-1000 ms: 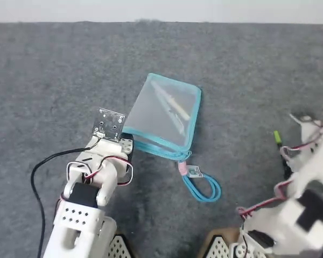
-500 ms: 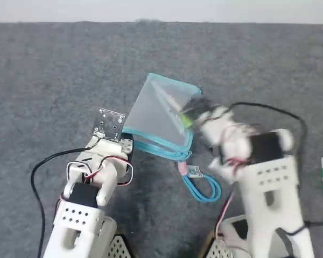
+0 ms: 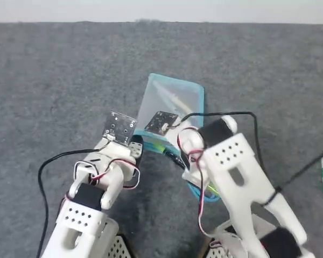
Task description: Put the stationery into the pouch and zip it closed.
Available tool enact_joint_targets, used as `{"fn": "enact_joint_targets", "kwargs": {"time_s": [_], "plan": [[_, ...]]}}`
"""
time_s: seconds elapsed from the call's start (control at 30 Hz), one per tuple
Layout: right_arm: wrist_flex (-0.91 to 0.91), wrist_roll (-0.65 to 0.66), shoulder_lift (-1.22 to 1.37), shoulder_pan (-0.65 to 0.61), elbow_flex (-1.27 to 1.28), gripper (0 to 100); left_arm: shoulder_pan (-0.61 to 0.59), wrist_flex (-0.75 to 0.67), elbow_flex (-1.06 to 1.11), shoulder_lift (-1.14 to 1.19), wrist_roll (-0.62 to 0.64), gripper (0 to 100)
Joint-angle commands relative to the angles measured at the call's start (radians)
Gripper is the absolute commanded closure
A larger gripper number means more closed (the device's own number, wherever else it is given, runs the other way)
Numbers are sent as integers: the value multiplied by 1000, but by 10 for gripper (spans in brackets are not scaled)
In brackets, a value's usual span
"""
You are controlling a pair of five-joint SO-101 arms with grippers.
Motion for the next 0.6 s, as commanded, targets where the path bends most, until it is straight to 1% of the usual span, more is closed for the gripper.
{"fn": "enact_joint_targets", "kwargs": {"time_s": [0.0, 0.1, 0.17, 0.27, 0.37, 0.43, 0.57], "plan": [[-24, -92, 67, 44, -133, 992, 32, -40, -16, -28, 8, 988], [5, -147, 160, 88, -288, 992, 72, -37, -15, -28, 6, 988], [39, -173, 236, 94, -408, 992, 101, -37, -15, -28, 6, 988], [62, -192, 346, 90, -566, 992, 124, -37, -15, -26, 6, 988], [62, -187, 449, 90, -663, 984, 127, -35, -13, -21, 6, 988], [62, -192, 487, 90, -683, 930, 121, -35, -13, -21, 6, 988], [61, -195, 490, 90, -695, 778, 121, -35, -13, -21, 6, 988]]}}
